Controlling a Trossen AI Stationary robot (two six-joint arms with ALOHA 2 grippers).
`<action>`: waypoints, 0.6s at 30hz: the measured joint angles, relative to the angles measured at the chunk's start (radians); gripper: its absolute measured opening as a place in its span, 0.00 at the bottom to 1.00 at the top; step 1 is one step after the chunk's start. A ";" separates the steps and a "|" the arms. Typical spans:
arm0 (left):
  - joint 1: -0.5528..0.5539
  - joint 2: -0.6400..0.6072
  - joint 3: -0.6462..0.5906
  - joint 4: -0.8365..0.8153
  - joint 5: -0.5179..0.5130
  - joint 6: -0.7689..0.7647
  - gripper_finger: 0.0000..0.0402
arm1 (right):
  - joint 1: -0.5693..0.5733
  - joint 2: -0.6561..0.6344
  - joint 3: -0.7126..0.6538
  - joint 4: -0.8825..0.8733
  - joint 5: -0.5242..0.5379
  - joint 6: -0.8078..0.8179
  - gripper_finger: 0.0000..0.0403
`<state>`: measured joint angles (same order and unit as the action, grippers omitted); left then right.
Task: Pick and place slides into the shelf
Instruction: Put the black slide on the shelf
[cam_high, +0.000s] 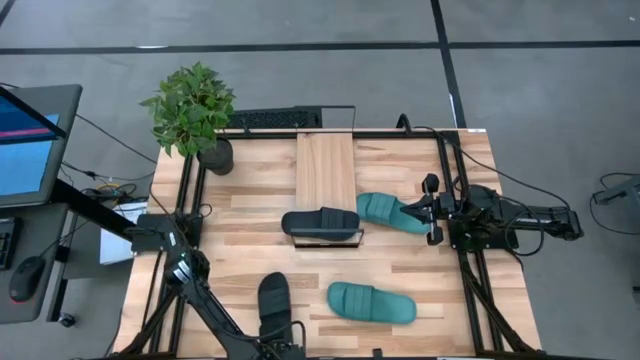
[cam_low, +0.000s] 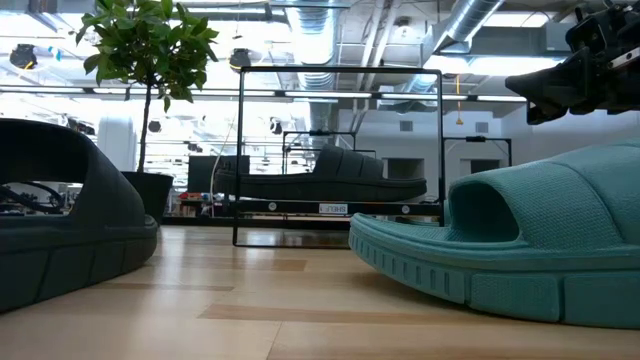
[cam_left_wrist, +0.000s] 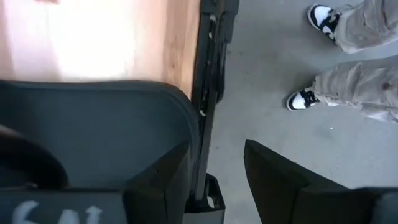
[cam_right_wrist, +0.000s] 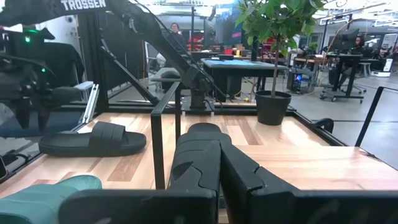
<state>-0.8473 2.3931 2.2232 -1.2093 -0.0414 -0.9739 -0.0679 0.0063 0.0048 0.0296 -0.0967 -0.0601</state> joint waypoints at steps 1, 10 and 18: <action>-0.001 0.000 -0.012 0.010 0.004 0.000 0.35 | 0.000 0.000 0.000 0.000 0.000 0.000 0.00; -0.004 -0.002 -0.070 0.021 0.010 -0.026 0.35 | 0.000 0.000 0.000 0.000 0.000 0.000 0.00; 0.001 -0.002 -0.069 0.012 -0.027 -0.026 0.35 | 0.000 0.000 0.000 0.000 0.000 0.000 0.00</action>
<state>-0.8459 2.3913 2.1540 -1.1969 -0.0689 -1.0004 -0.0677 0.0063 0.0048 0.0296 -0.0967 -0.0601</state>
